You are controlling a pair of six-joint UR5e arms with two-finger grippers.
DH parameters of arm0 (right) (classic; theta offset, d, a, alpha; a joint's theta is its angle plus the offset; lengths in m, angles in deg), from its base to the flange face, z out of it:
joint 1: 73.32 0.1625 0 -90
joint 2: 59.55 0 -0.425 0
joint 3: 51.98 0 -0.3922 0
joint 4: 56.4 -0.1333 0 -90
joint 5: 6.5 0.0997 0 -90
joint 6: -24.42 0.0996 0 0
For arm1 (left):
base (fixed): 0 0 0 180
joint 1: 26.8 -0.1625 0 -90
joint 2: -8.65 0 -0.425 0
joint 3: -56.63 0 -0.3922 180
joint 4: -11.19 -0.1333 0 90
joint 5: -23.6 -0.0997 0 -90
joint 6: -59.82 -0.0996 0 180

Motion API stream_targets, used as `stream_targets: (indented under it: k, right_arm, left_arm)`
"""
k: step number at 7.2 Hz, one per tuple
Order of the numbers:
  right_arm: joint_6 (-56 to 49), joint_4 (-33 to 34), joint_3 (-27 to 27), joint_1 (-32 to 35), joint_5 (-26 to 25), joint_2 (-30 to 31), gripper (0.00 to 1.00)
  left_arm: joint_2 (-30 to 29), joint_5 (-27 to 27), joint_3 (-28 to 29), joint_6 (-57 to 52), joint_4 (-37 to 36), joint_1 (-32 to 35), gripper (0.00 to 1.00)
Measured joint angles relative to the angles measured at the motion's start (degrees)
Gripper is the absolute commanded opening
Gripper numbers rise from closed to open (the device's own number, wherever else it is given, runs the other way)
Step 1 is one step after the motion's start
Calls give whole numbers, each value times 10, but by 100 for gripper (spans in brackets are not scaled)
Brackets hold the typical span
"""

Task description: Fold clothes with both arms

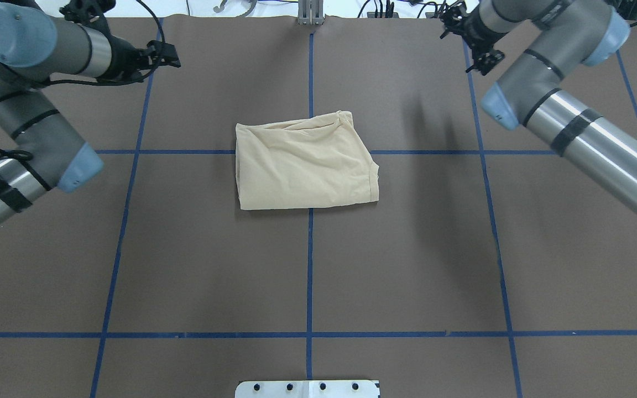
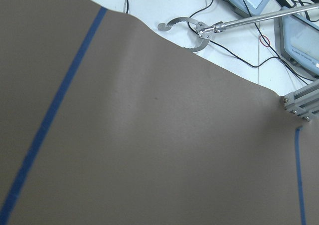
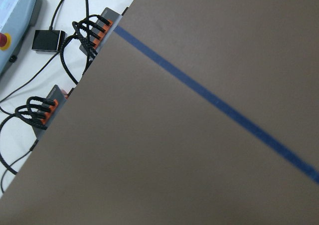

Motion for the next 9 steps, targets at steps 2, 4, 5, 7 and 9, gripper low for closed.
stream_targets:
  k: [2, 4, 5, 7, 9]
  right_arm:
    - [-343, 50, -15, 108, 118, 72, 100]
    - [-670, 160, -69, 195, 155, 134, 100]
    - [-807, 242, -113, 222, 159, 162, 100]
    - [-948, 370, -192, 260, 160, 205, 100]
    - [-970, 409, -228, 275, 158, 229, 100]
  left_arm:
    - [75, 64, -33, -218, -1, 70, 100]
    - [144, 152, -45, -433, -12, 158, 100]
    - [167, 199, -49, -516, -46, 207, 100]
    - [182, 264, -76, -625, -167, 297, 100]
    - [195, 276, -107, -685, -236, 341, 100]
